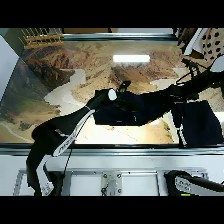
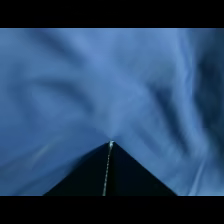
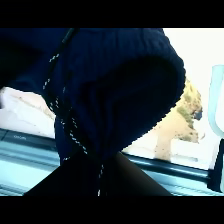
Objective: Fold the clothes and pants, and hang the long-sleeved shirts on hangers.
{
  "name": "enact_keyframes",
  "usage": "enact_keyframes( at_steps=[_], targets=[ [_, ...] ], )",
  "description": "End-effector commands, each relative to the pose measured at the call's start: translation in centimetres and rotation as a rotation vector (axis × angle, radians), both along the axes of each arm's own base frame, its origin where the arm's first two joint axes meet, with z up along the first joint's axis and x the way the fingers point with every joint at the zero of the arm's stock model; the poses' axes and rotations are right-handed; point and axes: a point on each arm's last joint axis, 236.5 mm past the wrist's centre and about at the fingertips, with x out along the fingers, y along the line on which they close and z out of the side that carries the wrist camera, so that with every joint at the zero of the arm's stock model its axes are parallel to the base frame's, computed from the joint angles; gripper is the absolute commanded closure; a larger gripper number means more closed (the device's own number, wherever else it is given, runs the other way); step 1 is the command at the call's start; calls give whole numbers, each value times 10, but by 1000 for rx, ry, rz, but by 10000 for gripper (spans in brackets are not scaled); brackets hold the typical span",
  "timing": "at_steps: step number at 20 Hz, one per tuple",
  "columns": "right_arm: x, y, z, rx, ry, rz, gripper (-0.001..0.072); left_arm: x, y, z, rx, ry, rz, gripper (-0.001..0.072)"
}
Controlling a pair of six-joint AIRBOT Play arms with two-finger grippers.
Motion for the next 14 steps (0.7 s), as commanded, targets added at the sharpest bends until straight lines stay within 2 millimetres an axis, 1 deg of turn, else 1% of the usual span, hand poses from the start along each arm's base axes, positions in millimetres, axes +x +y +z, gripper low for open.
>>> enact_keyframes(
  at_steps=[1,4,8,10,12,14],
  targets=[
    [0,17,19,-11,-29,42,685,-5,-38,-10,-48,29,-39,702],
    [3,30,31,-9,-62,68,685,-10,-50,-17,-47,41,-77,703],
    [5,49,40,-7,-99,114,685,-17,-56,-29,-37,56,-98,703],
    [4,53,39,-6,-97,127,685,-17,-57,-27,-40,53,-96,703],
    [4,58,38,-5,-99,139,685,-12,-55,-22,-46,45,-88,703],
    [9,63,40,-2,-124,142,685,-10,-55,-18,-51,38,-86,702]
  ],
)
